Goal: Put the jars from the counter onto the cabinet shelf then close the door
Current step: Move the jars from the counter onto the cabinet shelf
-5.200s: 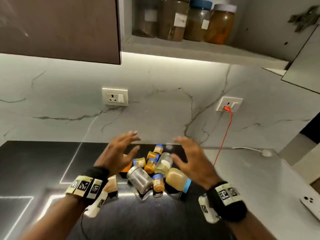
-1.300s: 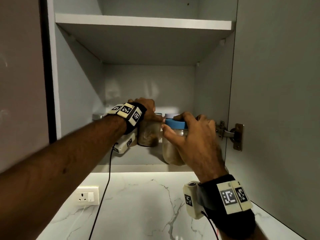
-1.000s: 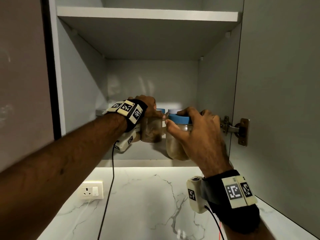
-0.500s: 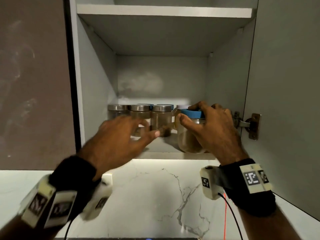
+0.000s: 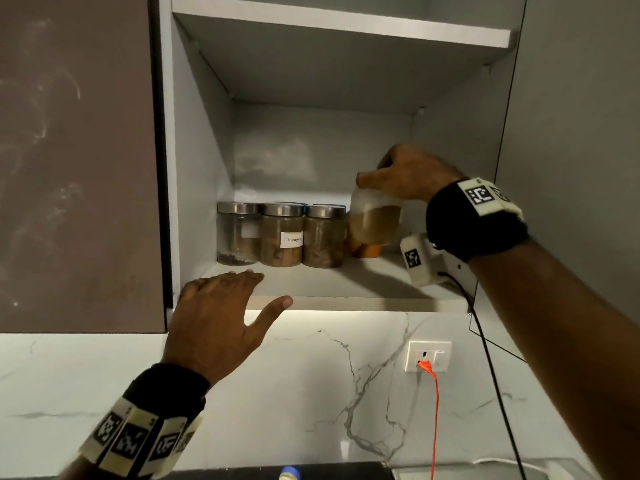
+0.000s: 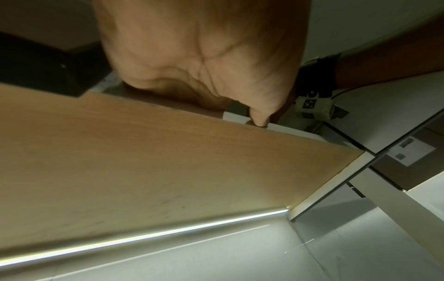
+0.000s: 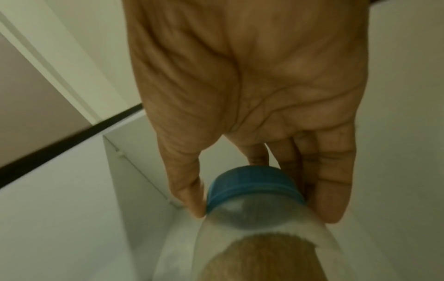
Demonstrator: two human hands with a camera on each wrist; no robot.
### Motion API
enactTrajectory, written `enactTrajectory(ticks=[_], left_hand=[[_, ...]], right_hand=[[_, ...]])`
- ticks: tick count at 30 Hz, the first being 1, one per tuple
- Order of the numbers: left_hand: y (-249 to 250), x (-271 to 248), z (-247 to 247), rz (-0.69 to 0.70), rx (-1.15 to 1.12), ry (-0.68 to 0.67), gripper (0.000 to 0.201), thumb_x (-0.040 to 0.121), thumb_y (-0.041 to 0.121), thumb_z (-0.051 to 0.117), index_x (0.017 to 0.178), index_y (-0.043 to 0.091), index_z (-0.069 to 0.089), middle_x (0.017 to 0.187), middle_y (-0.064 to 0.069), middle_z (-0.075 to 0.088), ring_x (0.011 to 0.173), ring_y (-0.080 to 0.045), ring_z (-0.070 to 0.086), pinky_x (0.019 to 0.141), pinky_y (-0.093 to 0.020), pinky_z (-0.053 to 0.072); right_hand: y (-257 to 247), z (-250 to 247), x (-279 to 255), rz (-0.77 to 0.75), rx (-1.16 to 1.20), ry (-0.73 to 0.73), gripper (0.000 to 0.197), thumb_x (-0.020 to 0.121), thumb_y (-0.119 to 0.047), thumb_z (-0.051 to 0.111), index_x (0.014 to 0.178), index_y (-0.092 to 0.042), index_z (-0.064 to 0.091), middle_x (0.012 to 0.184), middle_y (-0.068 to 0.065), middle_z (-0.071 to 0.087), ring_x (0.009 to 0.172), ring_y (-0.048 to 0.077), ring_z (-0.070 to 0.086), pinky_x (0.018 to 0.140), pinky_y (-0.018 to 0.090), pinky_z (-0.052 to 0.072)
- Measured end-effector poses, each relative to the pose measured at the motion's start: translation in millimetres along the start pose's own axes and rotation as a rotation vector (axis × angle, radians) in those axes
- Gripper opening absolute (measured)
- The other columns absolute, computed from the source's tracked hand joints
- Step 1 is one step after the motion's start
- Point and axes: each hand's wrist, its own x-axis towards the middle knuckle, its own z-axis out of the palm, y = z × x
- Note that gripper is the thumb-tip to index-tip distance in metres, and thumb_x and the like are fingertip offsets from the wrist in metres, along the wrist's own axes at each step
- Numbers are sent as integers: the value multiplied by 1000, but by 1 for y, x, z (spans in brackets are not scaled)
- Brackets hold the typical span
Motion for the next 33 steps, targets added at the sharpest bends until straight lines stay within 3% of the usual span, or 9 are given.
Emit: enactTrajectory(ticks=[2,6,13,15,18,22,29,31,33], left_hand=[[0,-1,1,-1,-7,14,78,90,85,29,129,30,68,127,8,73,121,-17,66,104,-42,43],[-1,-1,3,0,-11,21,78,89,85,30,127,29,70,126,7,73,120,-17,66,104,-41,42],[-3,0,6,4,-17,32,80,89,86,29,127,29,70,128,6,73,121,-18,66,105,-42,41],[-3,0,7,7,-23,46,80,89,86,29,126,28,71,127,6,73,120,-18,66,105,-42,41],[-3,0,8,5,-32,56,80,89,86,30,127,28,70,129,6,72,122,-18,65,107,-44,41],[-3,-2,8,11,-27,67,80,90,85,29,129,28,68,130,7,71,124,-17,64,108,-44,40],[-4,-2,7,62,3,99,73,95,79,31,130,26,67,128,4,72,119,-19,64,103,-41,37],[-4,-3,6,63,-3,92,72,96,78,32,130,25,67,130,3,71,120,-20,63,104,-42,37],[-4,-5,6,63,-13,95,70,97,76,33,131,24,66,132,2,70,123,-21,62,105,-43,36]], right_hand=[[4,11,21,19,-72,-83,65,79,-69,70,116,-16,69,111,7,69,99,28,67,87,40,57],[21,36,47,62,-172,-158,48,83,-66,72,78,-21,56,88,5,60,89,29,60,78,36,49],[31,59,65,63,-190,-226,61,79,-76,73,71,-22,46,76,3,52,88,30,56,80,38,47],[27,57,62,49,-217,-225,60,80,-76,73,76,-20,52,83,6,60,91,31,60,80,37,47],[25,55,53,22,-248,-219,65,85,-71,72,102,-9,71,107,13,73,102,32,68,87,39,53],[21,57,40,-10,-265,-182,68,92,-65,67,115,-1,73,121,20,72,113,36,67,95,42,52],[13,39,11,-73,-310,-169,69,101,-65,50,134,-8,70,148,19,60,136,38,54,114,45,40],[10,41,-6,-114,-253,-114,64,101,-63,54,138,-12,66,150,17,57,137,37,53,112,44,40],[10,49,-27,-145,-101,5,59,97,-64,60,139,-22,64,144,10,61,129,30,58,102,38,43]])
